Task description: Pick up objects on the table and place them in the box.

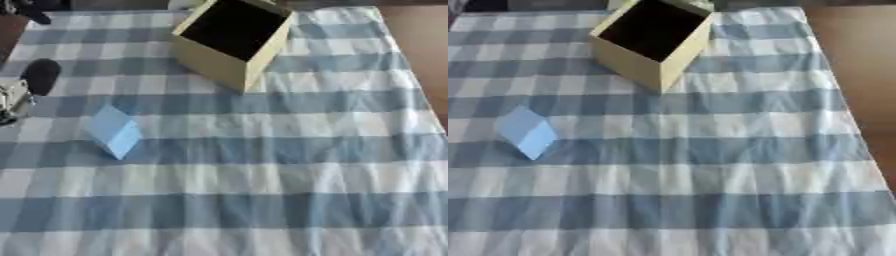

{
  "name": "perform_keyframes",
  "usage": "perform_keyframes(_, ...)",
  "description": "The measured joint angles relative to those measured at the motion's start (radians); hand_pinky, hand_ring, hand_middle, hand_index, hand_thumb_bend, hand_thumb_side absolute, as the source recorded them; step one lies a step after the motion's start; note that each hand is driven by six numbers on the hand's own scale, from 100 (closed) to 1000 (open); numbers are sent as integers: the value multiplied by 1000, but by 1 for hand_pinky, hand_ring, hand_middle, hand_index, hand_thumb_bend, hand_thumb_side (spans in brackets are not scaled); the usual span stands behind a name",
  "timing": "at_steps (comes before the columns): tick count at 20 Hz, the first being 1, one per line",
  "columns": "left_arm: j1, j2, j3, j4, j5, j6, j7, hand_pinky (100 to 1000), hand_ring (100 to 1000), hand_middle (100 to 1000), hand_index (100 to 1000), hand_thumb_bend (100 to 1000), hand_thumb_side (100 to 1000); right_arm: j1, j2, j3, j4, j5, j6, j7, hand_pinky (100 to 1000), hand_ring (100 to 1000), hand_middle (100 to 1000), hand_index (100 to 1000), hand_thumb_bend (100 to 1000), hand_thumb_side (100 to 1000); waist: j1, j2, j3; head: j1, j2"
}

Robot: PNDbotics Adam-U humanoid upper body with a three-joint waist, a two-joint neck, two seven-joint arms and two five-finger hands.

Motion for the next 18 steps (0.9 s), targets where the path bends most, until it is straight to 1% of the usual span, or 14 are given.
perform_keyframes(1, -11, 26, -10, 0, -16, -5, -16, 699, 799, 771, 901, 710, 633, -1, 0, 2, 0, 0, 0, 1, 739, 754, 713, 851, 100, 936, -2, 0, -3, 3, 0)
perform_keyframes(4, -21, 95, -26, 0, -61, -26, -61, 698, 800, 773, 903, 746, 642, -9, 1, 4, 0, -2, -1, 6, 738, 754, 713, 851, 100, 937, -7, 2, -13, 13, -1)
perform_keyframes(6, -27, 120, -31, 0, -92, -37, -91, 702, 811, 797, 917, 760, 621, -9, 3, 6, 0, -3, -1, 9, 738, 753, 713, 851, 100, 937, -5, 3, -16, 19, -2)
perform_keyframes(8, -36, 126, -41, 0, -122, -43, -122, 709, 817, 802, 911, 783, 605, -11, 4, 9, 0, -4, -1, 12, 738, 753, 713, 851, 100, 938, -4, 3, -20, 23, -5)
perform_keyframes(9, -42, 126, -47, -1, -138, -44, -137, 710, 818, 803, 912, 780, 594, -12, 5, 9, 0, -5, -2, 13, 737, 753, 713, 851, 100, 938, -4, 3, -21, 24, -6)
perform_keyframes(11, -53, 126, -59, -1, -169, -39, -168, 711, 823, 806, 908, 743, 552, -12, 9, 10, 0, -6, -1, 15, 737, 753, 713, 851, 100, 945, -3, 3, -22, 25, -8)
perform_keyframes(13, -57, 124, -76, -1, -198, -31, -198, 709, 824, 819, 908, 687, 489, -12, 10, 10, 0, -6, 0, 16, 737, 752, 713, 851, 100, 938, -1, 3, -25, 26, -8)
perform_keyframes(14, -57, 124, -86, -1, -214, -26, -212, 709, 824, 819, 906, 674, 473, -13, 10, 10, 0, -6, 1, 17, 737, 752, 713, 851, 100, 939, 1, 3, -26, 26, -8)
perform_keyframes(15, -57, 124, -96, -1, -227, -21, -227, 707, 823, 818, 902, 638, 442, -13, 10, 10, 0, -7, 1, 17, 737, 752, 713, 851, 100, 939, 2, 3, -28, 27, -8)
perform_keyframes(18, -57, 115, -124, -1, -266, -8, -267, 714, 832, 833, 905, 620, 420, -13, 11, 10, 0, -10, 1, 17, 737, 751, 713, 851, 100, 940, 2, 3, -30, 29, -8)
